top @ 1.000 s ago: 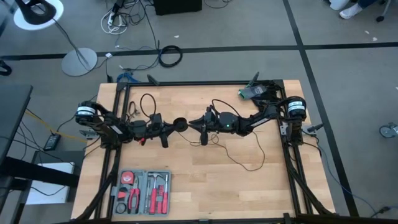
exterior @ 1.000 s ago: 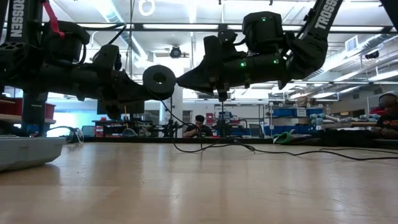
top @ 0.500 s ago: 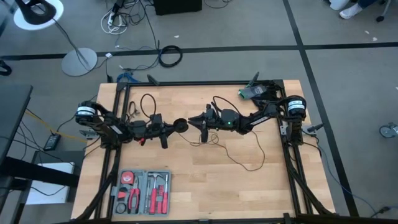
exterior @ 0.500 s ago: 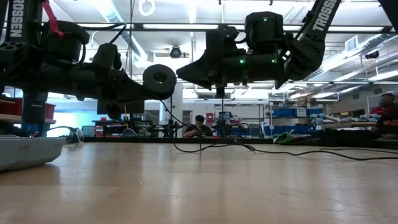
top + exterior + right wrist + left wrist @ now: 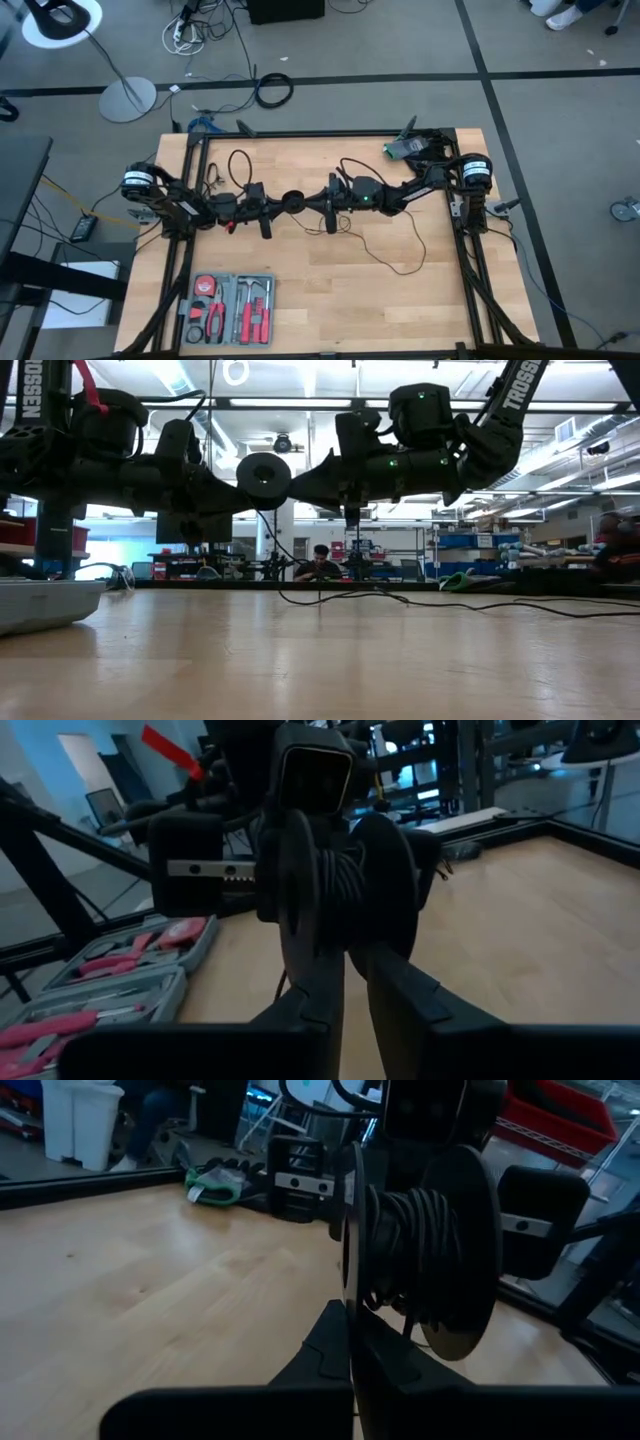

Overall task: Coil cords
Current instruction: Coil the black wire on the spool

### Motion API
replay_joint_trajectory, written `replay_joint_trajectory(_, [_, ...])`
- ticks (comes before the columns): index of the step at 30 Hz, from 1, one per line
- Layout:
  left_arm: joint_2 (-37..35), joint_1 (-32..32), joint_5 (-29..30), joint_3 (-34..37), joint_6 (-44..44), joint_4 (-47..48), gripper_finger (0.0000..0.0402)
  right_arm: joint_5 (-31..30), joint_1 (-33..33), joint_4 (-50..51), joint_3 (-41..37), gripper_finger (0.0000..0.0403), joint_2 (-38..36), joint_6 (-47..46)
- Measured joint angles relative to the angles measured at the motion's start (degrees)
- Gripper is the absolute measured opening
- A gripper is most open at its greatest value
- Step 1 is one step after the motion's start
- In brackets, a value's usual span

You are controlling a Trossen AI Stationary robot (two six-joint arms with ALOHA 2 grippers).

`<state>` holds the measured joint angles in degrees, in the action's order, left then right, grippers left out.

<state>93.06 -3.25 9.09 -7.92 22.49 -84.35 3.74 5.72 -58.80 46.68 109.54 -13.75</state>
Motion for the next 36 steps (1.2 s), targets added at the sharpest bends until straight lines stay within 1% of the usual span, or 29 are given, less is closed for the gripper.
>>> replay_joint_trajectory(4, [0.0, 0.0, -0.05, 0.02, -0.98, 0.13, 0.0, 0.0, 0.25, 0.07, -0.02, 0.004, 0.0, 0.28])
replay_joint_trajectory(9, [0.0, -0.06, -0.54, 0.68, -1.13, -0.33, 0.0, 0.01, 2.18, 2.31, -0.02, 0.0031, 0.0, -0.46])
replay_joint_trajectory(12, [0.0, 0.05, -2.37, 2.14, -1.7, -2.35, 0.0, -0.1, 3.39, 6.86, -0.09, 0.0022, -0.75, -1.51])
replay_joint_trajectory(14, [0.0, 0.0, -3.35, 3.49, -2.65, -4.14, 0.0, -0.32, 3.87, 10.76, -0.09, 0.0016, -2.31, -1.51])
replay_joint_trajectory(17, [0.0, 0.0, -3.95, 5.31, -2.88, -5.01, 0.0, 0.25, 4.0, 14.06, -0.09, 0.0007, -4.62, -0.82])
replay_joint_trajectory(22, [0.0, 0.0, -4.86, 6.18, -2.99, -5.07, 0.0, 0.56, 2.37, 12.74, -0.07, 0.0002, -6.79, 2.06])
replay_joint_trajectory(25, [0.0, -0.01, -4.49, 6.14, -4.35, -4.27, 0.0, 0.62, 0.98, 11.57, -0.07, 0.001, -6.14, 3.55])
replay_joint_trajectory(29, [0.0, -0.11, -2.69, 4.93, -4.59, 1.75, 0.0, 0.62, -0.6, 11.82, -0.12, 0.0032, -5.56, 3.51])
replay_joint_trajectory(34, [0.0, -0.11, -2.84, 2.33, -6.02, 8.37, 0.0, 0.57, -1.63, 9.89, 0.23, 0.0069, -5.57, 5.12])
replay_joint_trajectory(36, [0.0, -0.11, -2.93, 1.54, -6.95, 8.96, 0.0, 0.38, -1.93, 11.96, 0.56, 0.0086, -5.6, 6.38])
